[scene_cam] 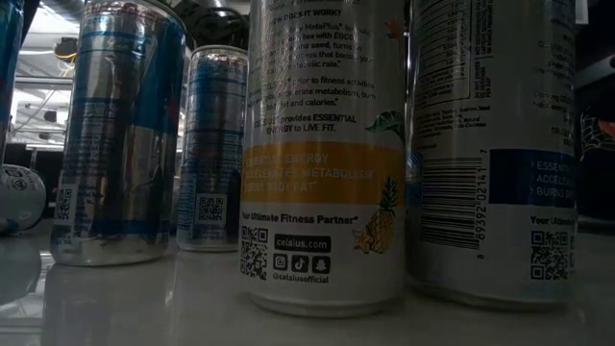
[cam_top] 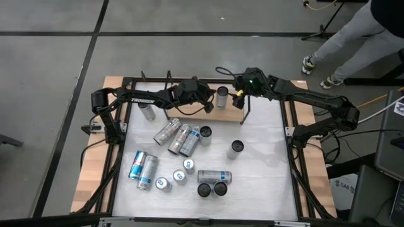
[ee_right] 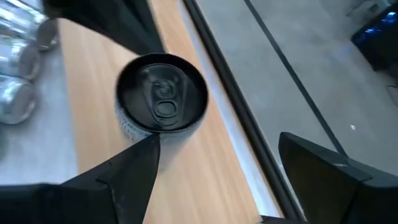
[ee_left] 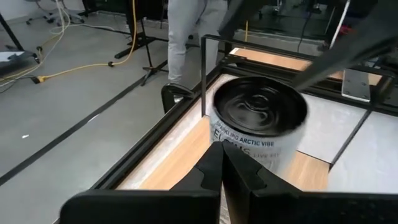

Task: Place canned beverage on shelf
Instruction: Put the white soda can on the shelf

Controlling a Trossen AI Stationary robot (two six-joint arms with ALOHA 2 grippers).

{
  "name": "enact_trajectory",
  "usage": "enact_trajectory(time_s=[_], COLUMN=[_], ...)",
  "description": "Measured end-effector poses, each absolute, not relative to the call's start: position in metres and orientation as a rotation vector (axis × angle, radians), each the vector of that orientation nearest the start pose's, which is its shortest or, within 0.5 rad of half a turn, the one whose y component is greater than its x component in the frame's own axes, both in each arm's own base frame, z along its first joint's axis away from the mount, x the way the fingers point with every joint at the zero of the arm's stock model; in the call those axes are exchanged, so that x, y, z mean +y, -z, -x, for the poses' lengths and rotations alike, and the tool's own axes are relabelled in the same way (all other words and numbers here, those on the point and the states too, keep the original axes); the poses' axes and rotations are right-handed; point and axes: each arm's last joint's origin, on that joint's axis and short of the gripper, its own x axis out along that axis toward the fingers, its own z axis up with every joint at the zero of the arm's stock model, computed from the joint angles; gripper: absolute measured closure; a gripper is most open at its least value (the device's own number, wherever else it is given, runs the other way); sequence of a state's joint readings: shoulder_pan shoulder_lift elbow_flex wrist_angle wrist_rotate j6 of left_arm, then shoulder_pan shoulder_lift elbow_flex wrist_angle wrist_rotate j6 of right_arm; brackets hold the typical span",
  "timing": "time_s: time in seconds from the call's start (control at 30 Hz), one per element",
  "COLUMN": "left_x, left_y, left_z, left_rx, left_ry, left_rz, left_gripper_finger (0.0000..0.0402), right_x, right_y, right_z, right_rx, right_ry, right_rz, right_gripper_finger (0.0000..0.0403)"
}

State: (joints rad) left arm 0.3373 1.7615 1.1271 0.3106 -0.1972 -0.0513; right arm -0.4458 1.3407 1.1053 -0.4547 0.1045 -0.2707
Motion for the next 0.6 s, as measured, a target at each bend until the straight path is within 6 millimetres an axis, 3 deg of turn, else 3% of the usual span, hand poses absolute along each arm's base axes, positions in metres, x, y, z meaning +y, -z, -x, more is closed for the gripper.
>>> enact_trajectory(time_s=[0.2,0.37,0.6], left_x=[0.139,0.141,0.129], left_y=[-0.235,-0.238,-0.238], left_z=[-0.368,-0.365,-0.367], left_rx=[0.319,0.345,0.366], left_ry=[-0.572,-0.639,-0.566], left_rz=[0.051,-0.022,0.010], left_gripper_finger=[0.0401,0.0402,0.0402], right_x=[-0.126,-0.125,-0.125], right_y=[-0.301,-0.308,-0.313], right_z=[-0.257,-0.248,-0.246], right_rx=[0.751,0.779,0.753], right_ry=[0.419,0.532,0.559], right_rz=[0.134,0.200,0.211], right_gripper_finger=[0.0081,0.0081,0.0081])
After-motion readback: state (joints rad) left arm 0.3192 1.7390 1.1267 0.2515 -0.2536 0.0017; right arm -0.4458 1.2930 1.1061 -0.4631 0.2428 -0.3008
